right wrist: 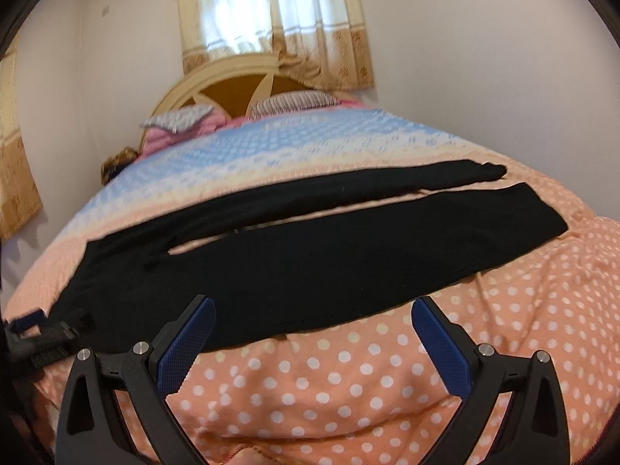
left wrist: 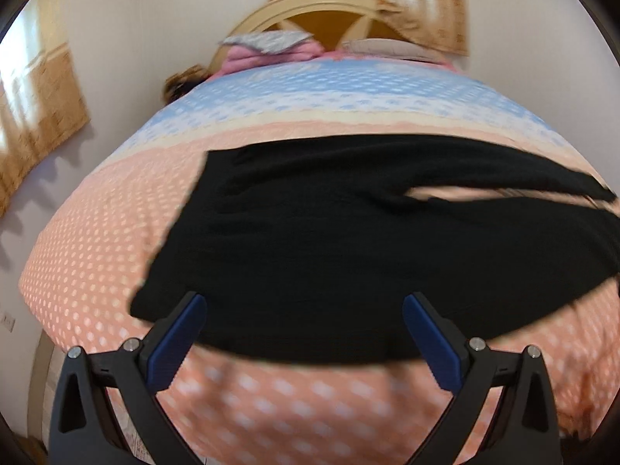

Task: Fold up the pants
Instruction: 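Grasp the black pants waistband with both grippers at its two corners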

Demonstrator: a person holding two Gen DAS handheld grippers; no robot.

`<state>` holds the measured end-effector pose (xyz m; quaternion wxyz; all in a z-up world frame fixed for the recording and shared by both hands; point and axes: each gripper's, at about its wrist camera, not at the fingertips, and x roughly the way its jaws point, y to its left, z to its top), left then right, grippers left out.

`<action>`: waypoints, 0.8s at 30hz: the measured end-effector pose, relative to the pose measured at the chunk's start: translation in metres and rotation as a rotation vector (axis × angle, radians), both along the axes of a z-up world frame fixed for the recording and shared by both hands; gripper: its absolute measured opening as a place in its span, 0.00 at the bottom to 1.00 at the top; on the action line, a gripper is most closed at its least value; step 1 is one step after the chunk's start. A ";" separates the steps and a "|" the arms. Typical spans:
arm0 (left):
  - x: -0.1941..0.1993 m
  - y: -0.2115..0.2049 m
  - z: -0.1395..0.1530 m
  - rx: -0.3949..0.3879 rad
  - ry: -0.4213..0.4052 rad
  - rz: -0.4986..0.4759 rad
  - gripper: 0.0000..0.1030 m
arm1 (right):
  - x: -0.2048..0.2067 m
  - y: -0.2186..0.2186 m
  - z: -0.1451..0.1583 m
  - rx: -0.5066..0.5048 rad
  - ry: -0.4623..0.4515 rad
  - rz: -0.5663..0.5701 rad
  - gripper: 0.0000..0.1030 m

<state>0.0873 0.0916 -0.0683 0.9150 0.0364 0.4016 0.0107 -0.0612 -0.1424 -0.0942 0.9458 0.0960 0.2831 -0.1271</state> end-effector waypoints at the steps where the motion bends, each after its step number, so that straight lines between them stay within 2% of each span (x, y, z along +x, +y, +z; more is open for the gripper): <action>1: 0.010 0.013 0.002 -0.016 0.003 0.013 1.00 | 0.008 -0.003 -0.003 0.007 0.011 0.004 0.99; 6: 0.076 0.073 0.011 -0.094 0.024 0.050 1.00 | 0.043 -0.012 -0.005 0.031 0.042 0.028 0.99; 9: 0.124 0.098 0.005 -0.133 0.066 0.070 0.99 | 0.067 -0.008 -0.007 0.030 0.065 0.066 0.99; 10: 0.139 0.104 0.001 -0.147 0.081 0.070 0.97 | 0.072 -0.005 -0.007 0.026 0.073 0.077 0.99; 12: 0.165 0.113 -0.009 -0.169 0.106 0.067 0.82 | 0.081 -0.001 -0.008 0.015 0.082 0.096 0.99; 15: 0.199 0.118 -0.027 -0.160 0.161 0.067 0.72 | 0.094 0.003 -0.009 0.007 0.092 0.131 0.99; 18: 0.224 0.120 -0.047 -0.157 0.212 0.066 0.69 | 0.106 0.004 -0.008 0.002 0.101 0.157 0.99; 20: 0.228 0.122 -0.049 -0.188 0.188 0.058 0.69 | 0.115 0.000 -0.007 0.001 0.106 0.167 0.98; 21: 0.229 0.121 -0.048 -0.190 0.181 0.053 0.66 | 0.118 0.000 -0.006 0.003 0.105 0.173 0.97; 22: 0.229 0.118 -0.048 -0.183 0.184 0.042 0.63 | 0.125 -0.004 -0.003 0.009 0.108 0.197 0.89; 23: 0.230 0.113 -0.048 -0.174 0.189 0.024 0.56 | 0.133 -0.008 0.000 0.015 0.117 0.218 0.85; 24: 0.229 0.110 -0.046 -0.172 0.189 0.010 0.46 | 0.139 -0.012 0.003 0.020 0.128 0.237 0.76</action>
